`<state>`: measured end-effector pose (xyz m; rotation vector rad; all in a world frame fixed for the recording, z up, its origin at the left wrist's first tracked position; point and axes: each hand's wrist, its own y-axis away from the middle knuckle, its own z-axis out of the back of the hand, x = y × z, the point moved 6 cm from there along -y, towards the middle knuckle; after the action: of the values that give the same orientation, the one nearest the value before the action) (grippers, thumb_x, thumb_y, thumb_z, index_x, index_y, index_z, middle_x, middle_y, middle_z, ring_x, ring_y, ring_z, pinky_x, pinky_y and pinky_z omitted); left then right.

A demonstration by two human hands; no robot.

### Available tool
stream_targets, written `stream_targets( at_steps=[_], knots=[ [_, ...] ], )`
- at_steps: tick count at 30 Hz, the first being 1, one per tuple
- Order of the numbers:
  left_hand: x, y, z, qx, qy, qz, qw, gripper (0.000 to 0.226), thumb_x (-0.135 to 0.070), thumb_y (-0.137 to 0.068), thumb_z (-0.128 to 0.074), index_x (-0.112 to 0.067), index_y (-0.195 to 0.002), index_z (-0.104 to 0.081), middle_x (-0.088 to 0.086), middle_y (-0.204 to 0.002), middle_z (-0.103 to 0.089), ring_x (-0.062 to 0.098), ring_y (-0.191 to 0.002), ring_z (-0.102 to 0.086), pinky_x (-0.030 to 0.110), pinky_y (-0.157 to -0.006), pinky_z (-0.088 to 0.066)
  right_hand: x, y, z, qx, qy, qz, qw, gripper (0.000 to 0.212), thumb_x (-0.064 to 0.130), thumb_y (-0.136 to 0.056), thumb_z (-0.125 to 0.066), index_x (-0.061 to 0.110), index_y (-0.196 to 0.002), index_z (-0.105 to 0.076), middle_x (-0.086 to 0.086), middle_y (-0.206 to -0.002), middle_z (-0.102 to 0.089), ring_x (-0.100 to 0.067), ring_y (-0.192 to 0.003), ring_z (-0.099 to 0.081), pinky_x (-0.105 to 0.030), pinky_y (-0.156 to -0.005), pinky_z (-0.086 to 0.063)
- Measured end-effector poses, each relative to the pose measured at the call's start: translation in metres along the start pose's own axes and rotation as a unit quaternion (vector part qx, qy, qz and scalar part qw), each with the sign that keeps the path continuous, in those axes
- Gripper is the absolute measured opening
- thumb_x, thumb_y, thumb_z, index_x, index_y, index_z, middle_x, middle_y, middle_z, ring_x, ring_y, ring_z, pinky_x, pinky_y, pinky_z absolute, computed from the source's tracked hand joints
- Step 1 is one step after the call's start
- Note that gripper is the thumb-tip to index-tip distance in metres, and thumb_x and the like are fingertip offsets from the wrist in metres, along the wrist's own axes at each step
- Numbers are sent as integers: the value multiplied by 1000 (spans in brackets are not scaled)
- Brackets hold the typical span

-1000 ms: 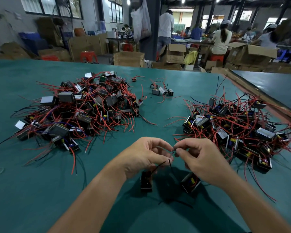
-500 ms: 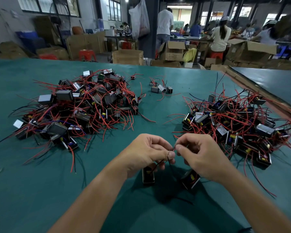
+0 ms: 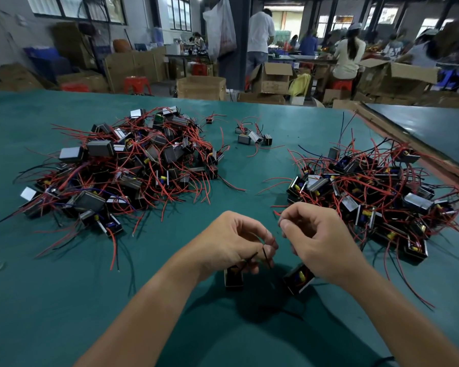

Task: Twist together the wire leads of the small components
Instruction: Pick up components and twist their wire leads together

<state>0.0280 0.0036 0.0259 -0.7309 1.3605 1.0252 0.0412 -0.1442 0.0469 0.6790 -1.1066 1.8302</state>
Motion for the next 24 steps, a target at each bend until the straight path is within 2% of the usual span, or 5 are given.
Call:
stream_targets(
  at_steps=[4,10,14,19,24],
  knots=[
    [-2,-2,3,-38,13,-10,999,9,-10,-90,-67,-12,-82,-68,5,-60,-67,15,-45,-53,18,-44,-43,-4,1,0,9,31,-12,999,21,7,-89,-63,18,-71,-61,6,-49,-49,-11,-43,-40,-27,-46,-34],
    [-4,-4,11,-85,34,-31,995,11,-13,-94,-61,-16,-89,-70,5,-51,-60,16,-40,-51,19,-43,-44,2,0,0,-4,18,-11,1000,16,9,-89,-64,22,-82,-68,-5,-63,-62,-32,-52,-54,-41,-49,-46],
    [-6,-3,9,-95,59,-28,993,12,-11,-95,-59,-12,-87,-68,8,-51,-60,14,-39,-51,19,-41,-44,6,2,-1,4,29,-7,1000,14,10,-88,-66,21,-81,-69,-5,-60,-63,-30,-52,-53,-42,-52,-47],
    [-7,-3,13,-129,47,-33,990,14,-8,-92,-59,-12,-81,-66,6,-62,-67,16,-42,-57,18,-40,-39,6,4,-1,29,39,-16,999,15,9,-91,-63,22,-83,-67,-1,-59,-66,-8,-45,-49,-31,-50,-46],
    [-9,-4,15,-140,59,-44,987,27,-14,-93,-60,-15,-66,-64,5,-58,-60,17,-41,-51,20,-40,-41,7,3,0,45,53,-21,997,14,11,-94,-59,24,-91,-63,3,-60,-67,-23,-47,-53,-34,-51,-48]
  ],
)
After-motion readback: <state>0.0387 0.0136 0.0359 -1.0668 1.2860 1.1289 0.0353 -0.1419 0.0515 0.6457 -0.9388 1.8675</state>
